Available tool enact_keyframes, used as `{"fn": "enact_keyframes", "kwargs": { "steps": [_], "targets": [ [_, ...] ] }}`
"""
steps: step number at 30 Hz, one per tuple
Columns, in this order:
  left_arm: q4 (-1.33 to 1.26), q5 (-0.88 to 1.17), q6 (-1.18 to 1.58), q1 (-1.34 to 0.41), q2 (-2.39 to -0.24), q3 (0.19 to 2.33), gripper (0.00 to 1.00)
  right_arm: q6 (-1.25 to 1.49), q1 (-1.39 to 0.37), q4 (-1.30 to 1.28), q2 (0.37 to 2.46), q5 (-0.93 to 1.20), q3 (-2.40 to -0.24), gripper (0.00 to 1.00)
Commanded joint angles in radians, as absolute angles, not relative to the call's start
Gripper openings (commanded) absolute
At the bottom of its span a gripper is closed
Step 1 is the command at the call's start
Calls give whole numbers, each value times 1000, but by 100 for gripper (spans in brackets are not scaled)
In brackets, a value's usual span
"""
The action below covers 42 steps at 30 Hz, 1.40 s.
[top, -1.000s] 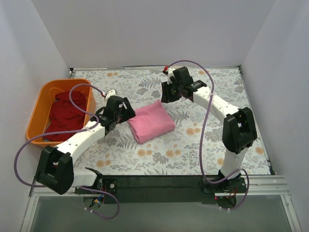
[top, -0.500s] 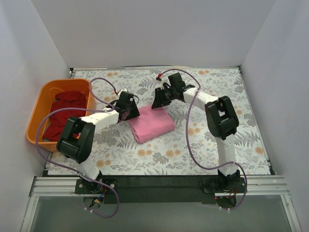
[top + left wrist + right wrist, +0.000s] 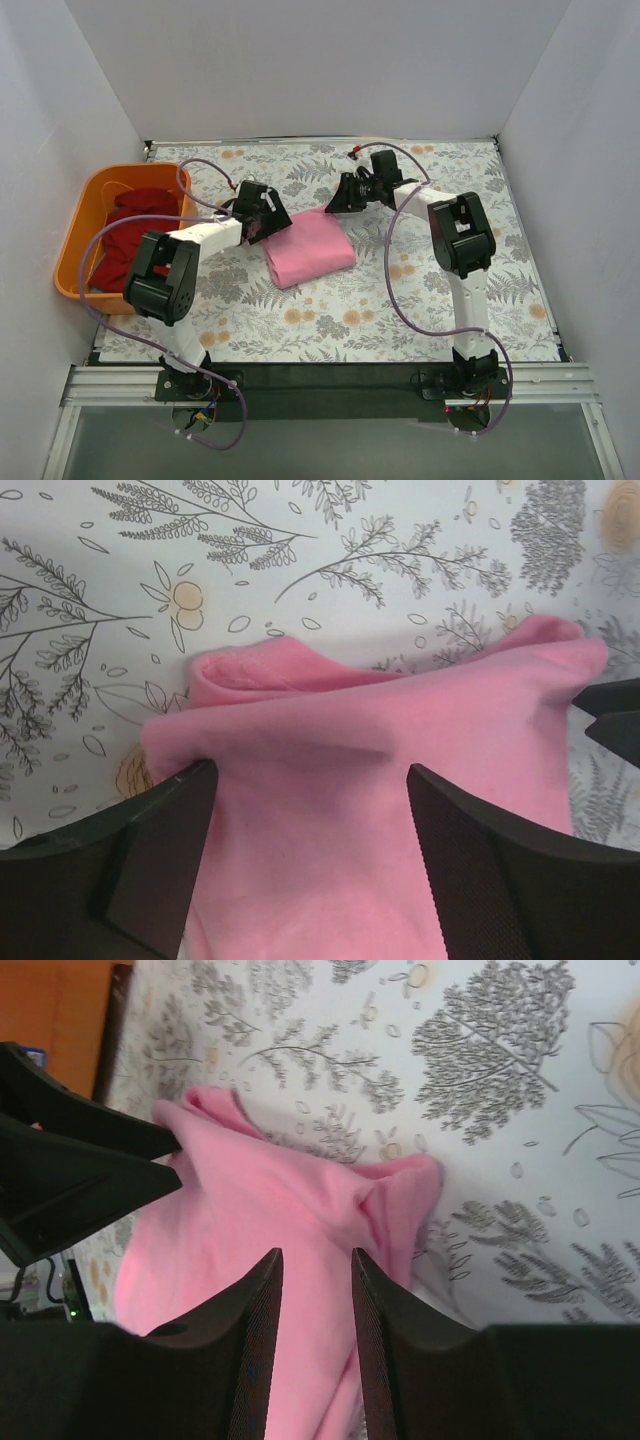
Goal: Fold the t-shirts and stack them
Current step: Fold the tshirt
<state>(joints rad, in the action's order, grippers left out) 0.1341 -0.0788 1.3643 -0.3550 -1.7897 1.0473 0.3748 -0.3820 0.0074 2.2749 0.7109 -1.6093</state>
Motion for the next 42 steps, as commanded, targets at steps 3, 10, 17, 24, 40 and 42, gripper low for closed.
{"fn": "enact_keyframes", "kwargs": {
  "steps": [3,10,17,24,40,42],
  "targets": [
    [170,-11,1380,-360,-1600,1045,75,497,-399,184,2019,778,-1462,35],
    [242,-2,1515,-488,-1346,858,69,627,-479,366,1842,833,-1160,35],
    [176,-23,1609,-535,-1411,712,35,693,-548,511,1937,833,-1068,34],
    [178,-17,1700,-508,-1537,634,19,715,-514,600,2086,824,-968,28],
    [218,-9,1729,-465,-1425,591,15,750,-448,646,1945,851,-809,27],
    [225,-12,1732,-465,-1422,591,15,755,-431,650,1959,836,-761,27]
  ]
}}
